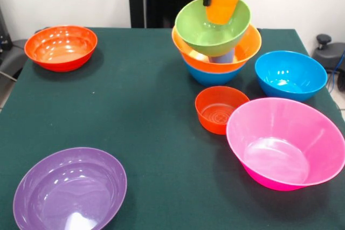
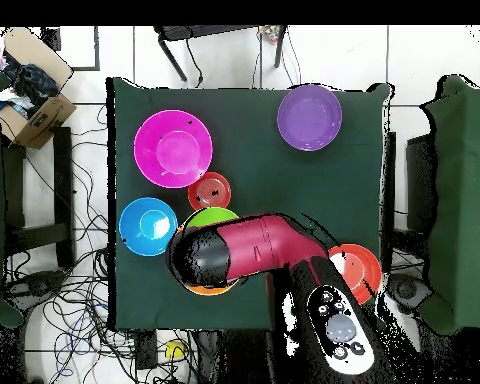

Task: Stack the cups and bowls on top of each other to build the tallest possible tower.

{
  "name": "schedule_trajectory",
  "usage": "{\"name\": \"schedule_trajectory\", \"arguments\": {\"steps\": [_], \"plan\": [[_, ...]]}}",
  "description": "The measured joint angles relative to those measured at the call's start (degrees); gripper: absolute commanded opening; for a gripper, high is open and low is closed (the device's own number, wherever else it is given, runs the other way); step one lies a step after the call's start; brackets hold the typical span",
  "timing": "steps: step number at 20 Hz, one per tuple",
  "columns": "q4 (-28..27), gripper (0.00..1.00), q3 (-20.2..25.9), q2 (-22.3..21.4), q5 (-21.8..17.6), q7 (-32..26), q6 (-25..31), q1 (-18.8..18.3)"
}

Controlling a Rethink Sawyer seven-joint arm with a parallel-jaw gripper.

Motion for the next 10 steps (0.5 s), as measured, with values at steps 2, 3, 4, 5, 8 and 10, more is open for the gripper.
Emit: {"name": "schedule_trajectory", "arguments": {"steps": [2,3,4,5,8,10], "plan": [[-0.12,0.00,-0.33,0.32,-0.05,0.00,0.00,0.09],[-0.26,0.00,-0.88,0.81,-0.09,0.00,0.00,0.21],[-0.31,0.00,-1.11,1.00,-0.09,0.00,0.01,0.26],[-0.35,0.00,-1.27,1.14,-0.09,0.00,0.00,0.29],[-0.36,0.00,-2.05,1.65,-0.09,0.00,0.12,0.50],[-0.37,0.00,-2.53,1.85,-0.09,0.00,0.45,0.65]]}}
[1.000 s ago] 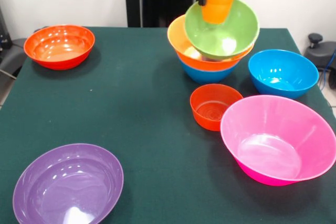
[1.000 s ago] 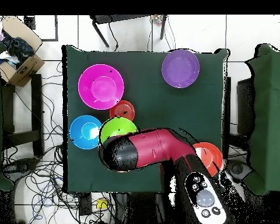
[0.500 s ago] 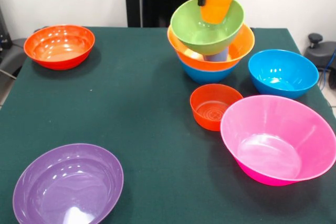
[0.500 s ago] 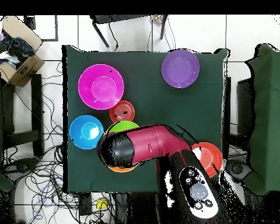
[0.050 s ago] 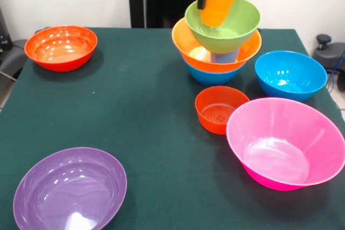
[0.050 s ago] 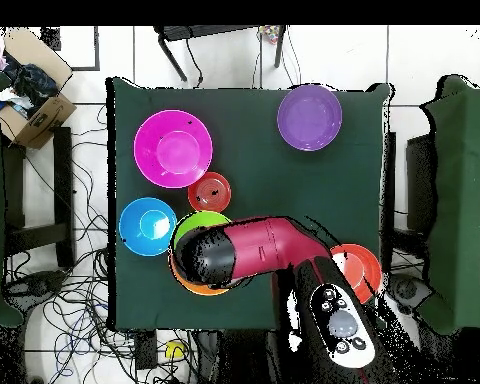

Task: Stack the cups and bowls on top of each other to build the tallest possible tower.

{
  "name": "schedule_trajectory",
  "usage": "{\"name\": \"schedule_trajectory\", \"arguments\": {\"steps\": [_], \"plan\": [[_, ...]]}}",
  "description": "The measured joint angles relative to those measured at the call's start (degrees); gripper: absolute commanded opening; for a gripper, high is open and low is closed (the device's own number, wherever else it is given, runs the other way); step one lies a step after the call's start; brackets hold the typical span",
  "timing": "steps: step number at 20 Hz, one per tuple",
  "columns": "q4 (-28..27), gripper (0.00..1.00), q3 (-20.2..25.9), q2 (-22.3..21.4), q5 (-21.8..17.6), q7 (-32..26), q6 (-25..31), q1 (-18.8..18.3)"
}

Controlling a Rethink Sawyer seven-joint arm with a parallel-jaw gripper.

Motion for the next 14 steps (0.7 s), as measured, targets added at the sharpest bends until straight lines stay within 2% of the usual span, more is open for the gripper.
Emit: {"name": "schedule_trajectory", "arguments": {"steps": [14], "plan": [[0.14,0.00,-1.49,-1.52,0.12,0.00,2.47,0.72]]}}
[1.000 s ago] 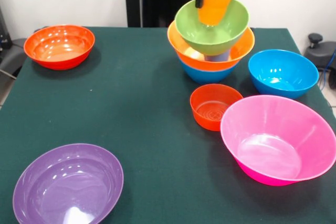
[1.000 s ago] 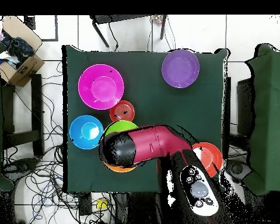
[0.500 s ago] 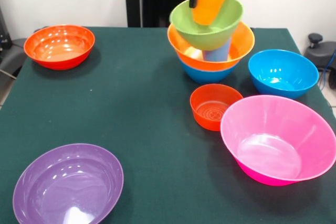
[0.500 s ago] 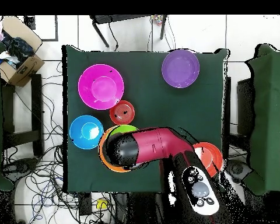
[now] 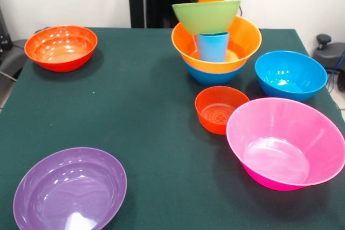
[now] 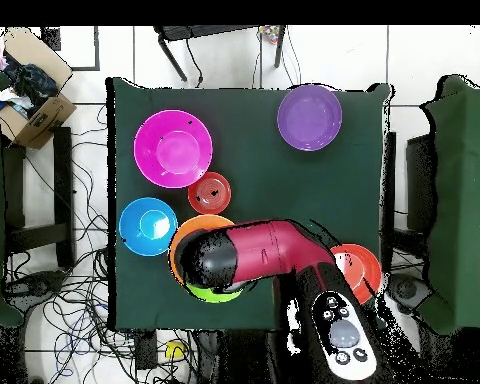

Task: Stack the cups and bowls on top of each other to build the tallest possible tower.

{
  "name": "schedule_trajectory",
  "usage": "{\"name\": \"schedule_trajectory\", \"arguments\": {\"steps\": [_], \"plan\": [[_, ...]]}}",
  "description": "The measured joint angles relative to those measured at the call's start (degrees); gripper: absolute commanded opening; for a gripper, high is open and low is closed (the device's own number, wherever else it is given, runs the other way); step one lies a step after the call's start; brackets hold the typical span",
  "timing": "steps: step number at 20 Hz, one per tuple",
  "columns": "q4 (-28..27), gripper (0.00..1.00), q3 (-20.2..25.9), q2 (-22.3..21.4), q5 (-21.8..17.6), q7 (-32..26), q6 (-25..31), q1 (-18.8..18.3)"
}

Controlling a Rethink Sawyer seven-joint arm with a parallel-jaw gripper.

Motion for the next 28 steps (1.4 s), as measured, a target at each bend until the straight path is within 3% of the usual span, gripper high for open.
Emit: {"name": "schedule_trajectory", "arguments": {"steps": [17,21,22,24,26,28], "plan": [[-0.26,0.00,-0.07,-0.41,0.90,0.01,-0.43,1.99],[-0.24,0.00,-0.27,-0.28,0.86,0.80,-7.71,1.93],[-0.24,0.00,-0.37,-0.19,0.86,1.65,-13.49,1.80],[-0.25,0.00,-0.35,-0.18,0.87,2.17,-17.34,1.65],[-0.23,0.00,-0.35,-0.29,0.88,3.19,-25.52,1.17],[-0.22,0.00,-0.36,-0.44,0.88,3.56,-28.55,0.90]]}}
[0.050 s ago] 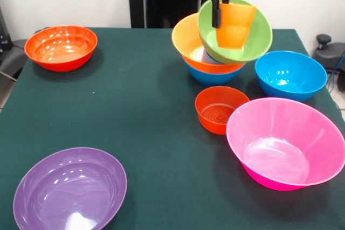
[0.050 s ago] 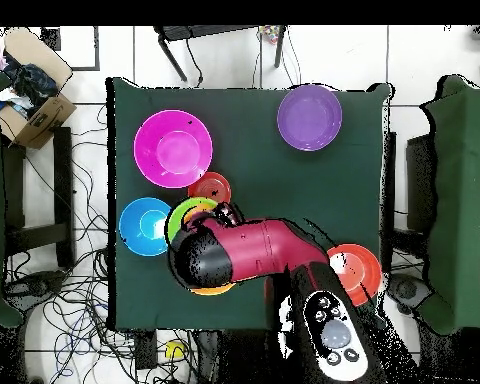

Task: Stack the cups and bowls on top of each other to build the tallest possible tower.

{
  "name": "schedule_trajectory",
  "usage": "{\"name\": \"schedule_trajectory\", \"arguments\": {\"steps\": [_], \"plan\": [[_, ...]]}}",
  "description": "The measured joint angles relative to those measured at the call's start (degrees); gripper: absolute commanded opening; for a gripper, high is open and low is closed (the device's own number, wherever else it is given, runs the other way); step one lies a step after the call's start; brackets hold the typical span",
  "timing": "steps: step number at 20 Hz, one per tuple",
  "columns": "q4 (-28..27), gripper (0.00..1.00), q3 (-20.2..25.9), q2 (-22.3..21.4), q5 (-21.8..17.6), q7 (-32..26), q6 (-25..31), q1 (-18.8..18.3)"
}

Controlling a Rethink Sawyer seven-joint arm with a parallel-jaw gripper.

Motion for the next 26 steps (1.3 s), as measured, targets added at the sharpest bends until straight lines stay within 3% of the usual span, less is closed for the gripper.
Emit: {"name": "schedule_trajectory", "arguments": {"steps": [3,12,26], "plan": [[0.07,0.00,0.00,-0.41,0.03,0.42,-3.79,-0.49],[0.88,0.00,0.07,-1.50,0.42,0.42,-3.92,-1.66],[0.45,0.00,0.03,-1.20,1.78,0.42,4.33,-1.79]]}}
